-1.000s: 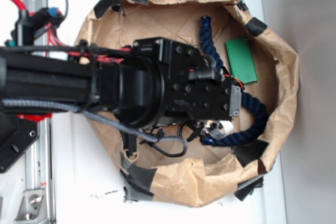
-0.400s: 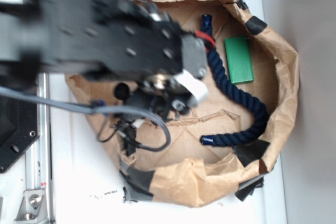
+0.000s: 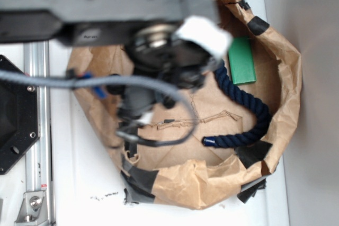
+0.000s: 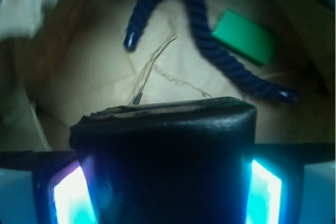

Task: Grab the black box.

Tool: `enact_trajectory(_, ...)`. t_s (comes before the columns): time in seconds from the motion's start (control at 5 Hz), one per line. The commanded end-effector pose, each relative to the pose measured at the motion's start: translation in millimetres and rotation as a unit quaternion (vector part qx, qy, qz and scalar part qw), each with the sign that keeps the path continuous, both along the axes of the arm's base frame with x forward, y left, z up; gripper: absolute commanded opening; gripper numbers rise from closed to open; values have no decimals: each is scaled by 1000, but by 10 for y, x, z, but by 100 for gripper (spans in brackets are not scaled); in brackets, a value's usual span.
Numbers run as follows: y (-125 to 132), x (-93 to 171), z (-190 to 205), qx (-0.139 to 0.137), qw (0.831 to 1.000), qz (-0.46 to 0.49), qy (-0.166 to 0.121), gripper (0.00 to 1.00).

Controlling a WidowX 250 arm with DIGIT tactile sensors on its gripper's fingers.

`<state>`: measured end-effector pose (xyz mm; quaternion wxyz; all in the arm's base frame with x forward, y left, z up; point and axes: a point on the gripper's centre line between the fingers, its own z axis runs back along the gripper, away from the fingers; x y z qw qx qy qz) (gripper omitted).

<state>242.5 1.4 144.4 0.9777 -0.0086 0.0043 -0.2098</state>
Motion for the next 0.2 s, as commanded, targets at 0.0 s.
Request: enact_trajectory(0.0, -100, 137, 10, -9, 998, 55, -6, 0)
